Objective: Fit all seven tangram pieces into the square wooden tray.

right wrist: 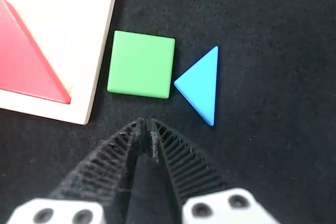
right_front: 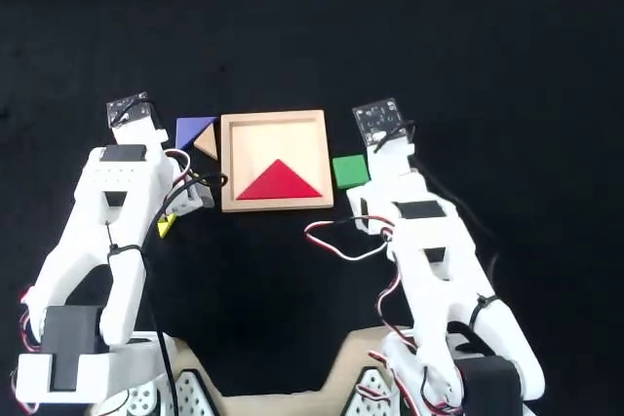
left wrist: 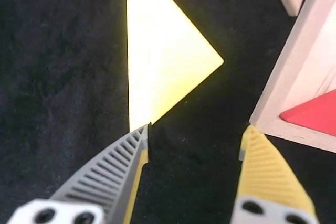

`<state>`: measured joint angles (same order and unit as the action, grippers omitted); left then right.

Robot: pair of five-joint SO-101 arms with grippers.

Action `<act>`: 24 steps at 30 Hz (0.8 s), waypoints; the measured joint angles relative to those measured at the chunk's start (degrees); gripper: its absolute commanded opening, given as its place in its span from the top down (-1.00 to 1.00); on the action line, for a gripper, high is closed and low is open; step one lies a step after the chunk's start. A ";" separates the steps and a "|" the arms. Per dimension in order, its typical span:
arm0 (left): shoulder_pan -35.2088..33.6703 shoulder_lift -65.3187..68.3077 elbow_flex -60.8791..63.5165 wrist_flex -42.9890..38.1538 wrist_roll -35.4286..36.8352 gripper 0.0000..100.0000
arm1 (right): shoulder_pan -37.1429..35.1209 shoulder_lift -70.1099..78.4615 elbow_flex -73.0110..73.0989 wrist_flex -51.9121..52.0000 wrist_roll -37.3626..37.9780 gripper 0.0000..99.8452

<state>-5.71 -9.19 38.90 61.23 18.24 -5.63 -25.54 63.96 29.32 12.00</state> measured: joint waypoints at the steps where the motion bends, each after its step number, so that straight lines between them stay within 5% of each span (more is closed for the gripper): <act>1: 0.00 0.00 0.00 0.00 0.00 0.43 | 0.00 0.00 0.00 0.00 0.00 0.97; 24: 0.09 0.00 0.00 1.05 -1.58 0.42 | 0.00 0.00 0.00 0.00 0.00 0.97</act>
<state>-5.63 -9.19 38.90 62.29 16.66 -5.63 -25.54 63.96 29.32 12.00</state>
